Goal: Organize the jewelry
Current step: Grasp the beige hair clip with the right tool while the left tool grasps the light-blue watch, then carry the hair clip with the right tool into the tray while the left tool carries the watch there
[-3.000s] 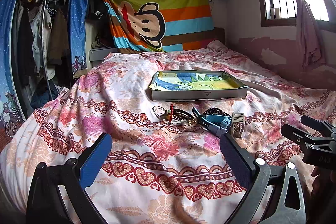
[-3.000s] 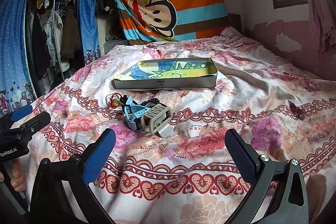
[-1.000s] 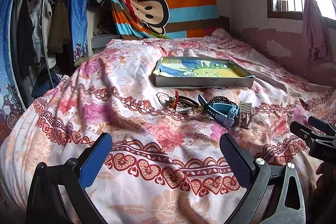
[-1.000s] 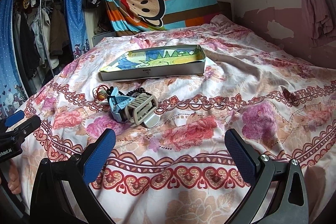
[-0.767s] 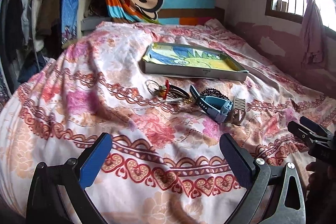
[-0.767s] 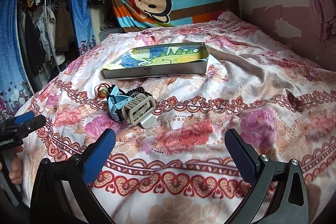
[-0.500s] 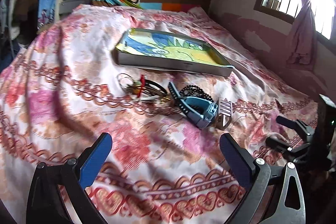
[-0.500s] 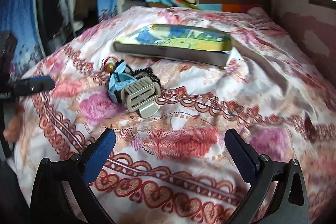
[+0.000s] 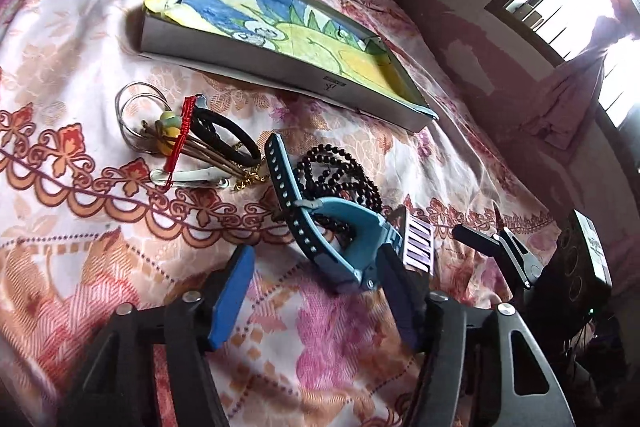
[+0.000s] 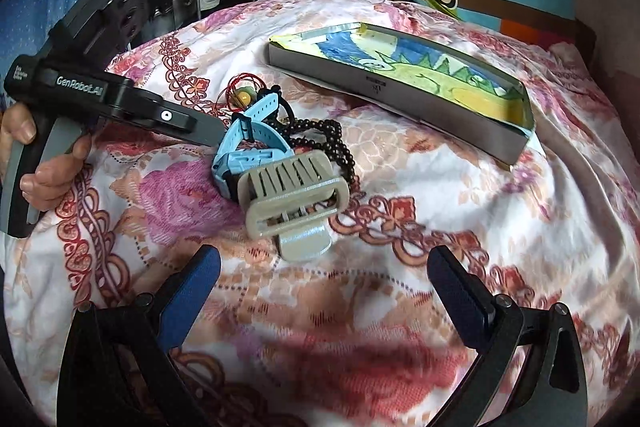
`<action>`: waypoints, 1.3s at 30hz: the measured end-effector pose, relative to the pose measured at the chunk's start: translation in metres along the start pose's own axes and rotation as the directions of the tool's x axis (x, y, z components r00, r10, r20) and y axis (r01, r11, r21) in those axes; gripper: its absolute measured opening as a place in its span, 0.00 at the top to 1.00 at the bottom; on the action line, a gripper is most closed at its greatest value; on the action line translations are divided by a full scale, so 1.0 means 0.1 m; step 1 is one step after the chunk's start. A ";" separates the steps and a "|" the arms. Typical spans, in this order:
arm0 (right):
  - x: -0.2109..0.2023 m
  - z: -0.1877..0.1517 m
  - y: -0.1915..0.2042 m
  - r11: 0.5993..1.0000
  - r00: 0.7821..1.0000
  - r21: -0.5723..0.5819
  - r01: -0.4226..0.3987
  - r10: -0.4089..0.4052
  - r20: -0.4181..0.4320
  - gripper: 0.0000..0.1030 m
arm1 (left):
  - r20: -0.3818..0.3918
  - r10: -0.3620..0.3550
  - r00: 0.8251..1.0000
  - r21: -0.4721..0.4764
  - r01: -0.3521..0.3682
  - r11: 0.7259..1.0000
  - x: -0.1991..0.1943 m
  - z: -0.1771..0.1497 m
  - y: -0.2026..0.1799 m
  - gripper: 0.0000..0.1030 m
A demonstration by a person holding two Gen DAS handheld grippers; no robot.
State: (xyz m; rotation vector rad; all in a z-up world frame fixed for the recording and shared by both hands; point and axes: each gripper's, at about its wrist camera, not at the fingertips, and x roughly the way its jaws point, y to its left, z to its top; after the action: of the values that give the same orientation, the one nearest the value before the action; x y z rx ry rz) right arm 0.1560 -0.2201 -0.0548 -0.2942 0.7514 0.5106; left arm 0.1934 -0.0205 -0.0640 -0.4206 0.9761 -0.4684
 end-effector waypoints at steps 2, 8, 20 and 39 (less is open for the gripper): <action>0.04 0.05 0.00 1.000 1.000 -0.003 -0.012 0.012 0.006 0.02 | -0.019 0.008 1.000 -0.004 -0.008 1.000 0.07 0.04 0.02 0.52; 0.17 0.16 -0.08 0.998 0.998 -0.002 -0.058 0.059 0.020 0.17 | -0.062 -0.005 0.998 -0.042 0.002 0.999 0.21 0.15 0.07 0.66; 0.26 0.15 -0.03 0.994 0.994 -0.013 -0.107 0.108 0.025 0.43 | -0.058 0.044 0.997 0.001 -0.044 0.999 0.19 0.15 0.03 0.94; -0.05 0.47 -0.39 0.991 0.971 0.129 0.035 -0.065 0.232 0.43 | 0.190 0.203 0.961 0.037 -0.213 0.976 -0.46 0.63 -0.40 0.97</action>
State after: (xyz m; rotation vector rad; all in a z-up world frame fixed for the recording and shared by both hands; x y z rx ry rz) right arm 0.2008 -0.2338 -0.0154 -0.1327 0.5400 0.4401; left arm 0.2184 -0.0198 0.0204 -0.2998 0.8143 -0.2606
